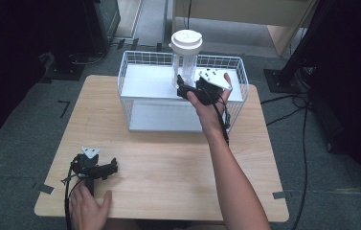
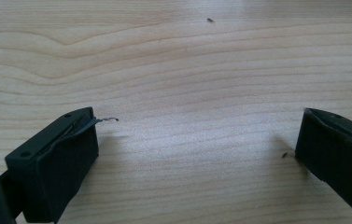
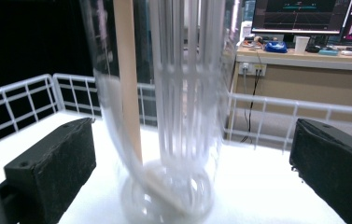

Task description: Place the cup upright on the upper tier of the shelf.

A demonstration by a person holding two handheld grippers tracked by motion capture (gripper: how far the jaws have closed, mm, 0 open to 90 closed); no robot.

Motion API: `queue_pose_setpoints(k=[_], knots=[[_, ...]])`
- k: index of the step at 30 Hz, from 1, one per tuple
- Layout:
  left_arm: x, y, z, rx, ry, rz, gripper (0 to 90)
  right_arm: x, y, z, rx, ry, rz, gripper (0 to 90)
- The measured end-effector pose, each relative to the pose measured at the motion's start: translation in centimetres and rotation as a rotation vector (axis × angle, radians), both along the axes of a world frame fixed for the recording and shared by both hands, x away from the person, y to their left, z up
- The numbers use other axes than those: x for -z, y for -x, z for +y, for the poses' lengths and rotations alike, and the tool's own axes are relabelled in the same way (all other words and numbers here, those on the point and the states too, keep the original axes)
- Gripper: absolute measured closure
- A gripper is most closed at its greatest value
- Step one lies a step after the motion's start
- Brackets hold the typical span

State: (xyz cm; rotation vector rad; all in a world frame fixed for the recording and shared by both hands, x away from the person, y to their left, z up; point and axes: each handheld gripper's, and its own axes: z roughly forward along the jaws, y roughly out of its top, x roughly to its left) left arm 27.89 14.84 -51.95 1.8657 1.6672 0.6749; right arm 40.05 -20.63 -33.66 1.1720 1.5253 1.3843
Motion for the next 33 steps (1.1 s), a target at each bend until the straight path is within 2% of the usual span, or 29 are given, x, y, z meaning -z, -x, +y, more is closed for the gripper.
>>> queue_pose_setpoints(k=[1,5,6,7,8,9,14,20,24,27,33], knots=[[0.0,0.0,0.0,0.000,0.000,0.000,0.0,0.7,0.6,-0.2,-0.009,0.011,0.003,0.4],[0.0,0.0,0.0,0.000,0.000,0.000,0.0,1.7,1.6,-0.5,-0.021,0.030,0.008,0.4],[0.0,0.0,0.0,0.000,0.000,0.000,0.0,2.2,2.3,-0.7,-0.028,0.051,0.006,0.4],[0.0,0.0,0.0,0.000,0.000,0.000,0.0,2.2,2.3,-0.7,-0.028,0.051,0.006,0.4],[0.0,0.0,0.0,0.000,0.000,0.000,0.0,2.7,3.1,-0.9,-0.032,0.060,0.005,0.4],[0.0,0.0,0.0,0.000,0.000,0.000,0.0,2.7,3.1,-0.9,-0.032,0.060,0.005,0.4],[0.0,0.0,0.0,0.000,0.000,0.000,0.0,3.8,5.3,-1.8,-0.043,0.086,-0.004,0.5],[0.0,0.0,0.0,0.000,0.000,0.001,0.0,4.7,7.1,-2.8,-0.051,0.080,0.007,0.5],[0.0,0.0,0.0,0.000,0.000,0.001,0.0,5.6,8.5,-3.8,-0.050,0.094,0.013,0.4],[0.0,0.0,0.0,0.000,0.000,0.001,0.0,6.5,9.6,-5.0,-0.037,0.098,0.026,0.4],[0.0,0.0,0.0,0.001,0.000,0.003,0.0,7.8,10.8,-6.9,-0.016,0.093,0.044,0.4]])
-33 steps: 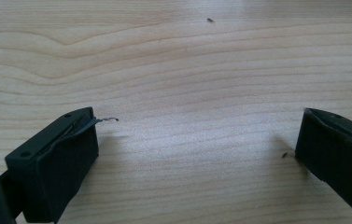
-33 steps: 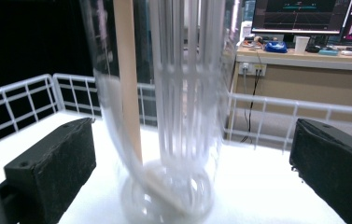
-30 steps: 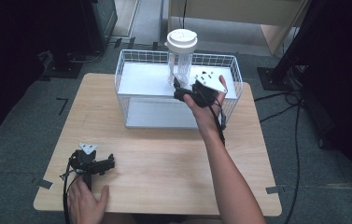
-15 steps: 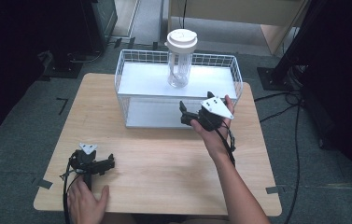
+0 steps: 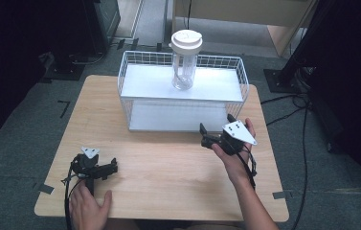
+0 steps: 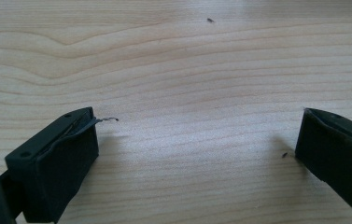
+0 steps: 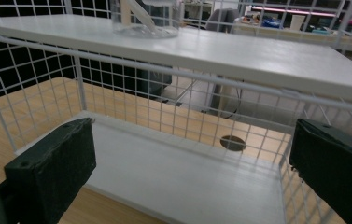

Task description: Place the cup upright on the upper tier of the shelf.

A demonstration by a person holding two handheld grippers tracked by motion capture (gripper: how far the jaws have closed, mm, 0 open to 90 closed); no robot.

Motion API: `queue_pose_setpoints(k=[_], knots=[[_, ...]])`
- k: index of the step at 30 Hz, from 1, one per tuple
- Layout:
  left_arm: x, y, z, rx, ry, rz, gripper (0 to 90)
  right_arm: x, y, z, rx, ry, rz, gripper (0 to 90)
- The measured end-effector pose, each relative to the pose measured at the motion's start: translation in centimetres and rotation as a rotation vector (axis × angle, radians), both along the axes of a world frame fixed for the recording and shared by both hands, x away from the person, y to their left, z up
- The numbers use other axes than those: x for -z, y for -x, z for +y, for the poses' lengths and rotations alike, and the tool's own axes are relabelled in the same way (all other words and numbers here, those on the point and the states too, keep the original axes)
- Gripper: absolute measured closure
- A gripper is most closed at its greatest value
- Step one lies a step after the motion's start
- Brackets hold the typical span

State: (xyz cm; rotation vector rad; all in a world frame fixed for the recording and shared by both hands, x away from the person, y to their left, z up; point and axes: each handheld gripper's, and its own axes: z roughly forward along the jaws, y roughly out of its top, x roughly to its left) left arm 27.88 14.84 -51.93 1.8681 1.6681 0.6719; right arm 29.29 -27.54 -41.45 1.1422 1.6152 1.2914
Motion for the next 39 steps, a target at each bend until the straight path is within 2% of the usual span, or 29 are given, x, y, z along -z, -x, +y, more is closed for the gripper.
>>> queue_pose_setpoints(k=[5,15,32,37,38,39], knots=[[0.0,0.0,0.0,-0.001,0.001,-0.001,0.0,1.6,1.4,-2.2,0.039,-0.011,0.037,0.5],[0.0,0.0,0.0,-0.001,0.001,-0.001,0.0,4.0,3.4,-5.4,0.095,-0.018,0.079,0.5],[0.0,0.0,0.0,-0.001,0.001,-0.002,0.0,7.1,6.9,-10.8,0.172,0.003,0.157,0.5],[0.0,0.0,0.0,-0.001,0.001,-0.002,0.0,8.2,8.0,-12.2,0.192,0.012,0.196,0.5],[0.0,0.0,0.0,-0.001,0.001,-0.002,0.0,8.7,8.4,-12.8,0.202,0.026,0.222,0.5],[0.0,0.0,0.0,-0.001,0.001,-0.001,0.0,8.7,8.4,-12.8,0.202,0.026,0.222,0.5]])
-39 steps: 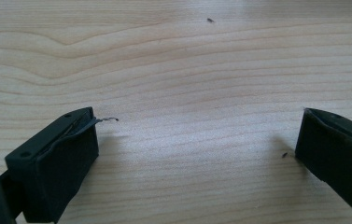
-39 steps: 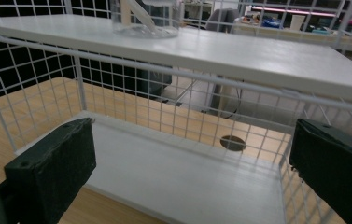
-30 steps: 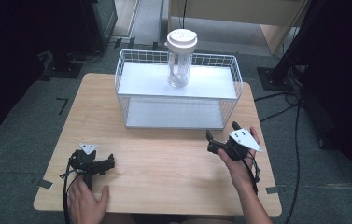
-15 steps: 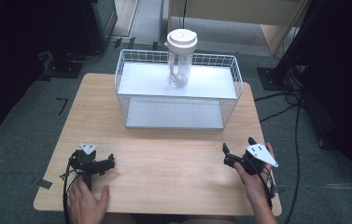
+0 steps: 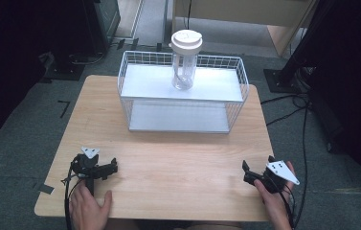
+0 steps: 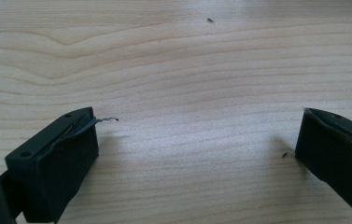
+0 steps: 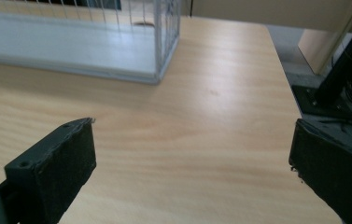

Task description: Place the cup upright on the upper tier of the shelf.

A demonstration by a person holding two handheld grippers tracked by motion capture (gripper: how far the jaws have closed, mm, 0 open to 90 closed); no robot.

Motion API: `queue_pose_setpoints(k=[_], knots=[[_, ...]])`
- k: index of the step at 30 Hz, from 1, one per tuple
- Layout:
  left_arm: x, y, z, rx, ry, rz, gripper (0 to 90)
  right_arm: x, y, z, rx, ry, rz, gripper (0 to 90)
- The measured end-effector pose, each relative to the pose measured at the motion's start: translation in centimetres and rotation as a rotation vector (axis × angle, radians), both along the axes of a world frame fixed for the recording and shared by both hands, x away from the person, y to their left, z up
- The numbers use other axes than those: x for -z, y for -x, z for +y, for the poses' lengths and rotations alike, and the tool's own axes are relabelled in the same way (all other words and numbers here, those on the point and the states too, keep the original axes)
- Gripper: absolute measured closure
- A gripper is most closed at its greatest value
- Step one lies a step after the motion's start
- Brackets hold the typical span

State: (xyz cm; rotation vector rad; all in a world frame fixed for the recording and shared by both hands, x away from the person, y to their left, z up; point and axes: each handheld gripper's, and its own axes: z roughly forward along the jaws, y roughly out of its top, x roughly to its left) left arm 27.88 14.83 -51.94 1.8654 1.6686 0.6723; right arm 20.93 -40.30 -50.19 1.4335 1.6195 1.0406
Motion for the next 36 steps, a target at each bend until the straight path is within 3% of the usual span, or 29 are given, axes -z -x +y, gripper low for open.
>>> queue_pose_setpoints(k=[1,3,4,6,12,13,15,20,22,25,27,36], knots=[[0.0,0.0,0.0,0.000,0.000,0.000,0.0,0.5,0.4,-0.6,0.002,0.009,0.030,0.5],[0.0,0.0,0.0,0.000,0.000,0.000,0.0,0.7,0.6,-0.9,0.000,0.007,0.050,0.5],[0.0,0.0,0.0,0.000,0.000,0.000,0.0,1.2,0.9,-1.5,-0.002,0.010,0.092,0.5],[0.0,0.0,0.0,0.000,0.000,0.000,0.0,1.6,1.1,-2.1,-0.001,0.010,0.128,0.5],[0.0,0.0,0.0,0.000,0.000,0.000,0.0,1.9,1.5,-3.1,0.009,0.006,0.191,0.5],[0.0,0.0,0.0,0.000,0.000,0.000,0.0,2.1,1.5,-3.3,0.016,0.012,0.233,0.5],[0.0,0.0,-0.2,-0.014,-0.002,0.000,0.0,2.1,1.6,-3.3,0.015,0.013,0.264,0.5],[0.0,0.0,-0.2,-0.014,-0.001,0.000,0.0,2.2,1.8,-2.9,-0.008,0.052,0.289,0.5],[0.0,0.0,-0.2,-0.014,-0.001,0.000,0.0,2.4,1.7,-2.8,-0.020,0.064,0.332,0.4],[0.0,0.0,-0.2,-0.014,-0.002,0.000,0.0,2.4,1.7,-2.9,-0.018,0.051,0.339,0.5],[0.0,0.0,-0.2,-0.014,-0.001,0.000,0.0,2.5,1.6,-3.2,-0.012,0.017,0.361,0.0],[0.0,0.0,-0.2,-0.015,-0.001,0.000,0.0,2.5,1.6,-3.1,-0.022,0.016,0.360,0.0]])
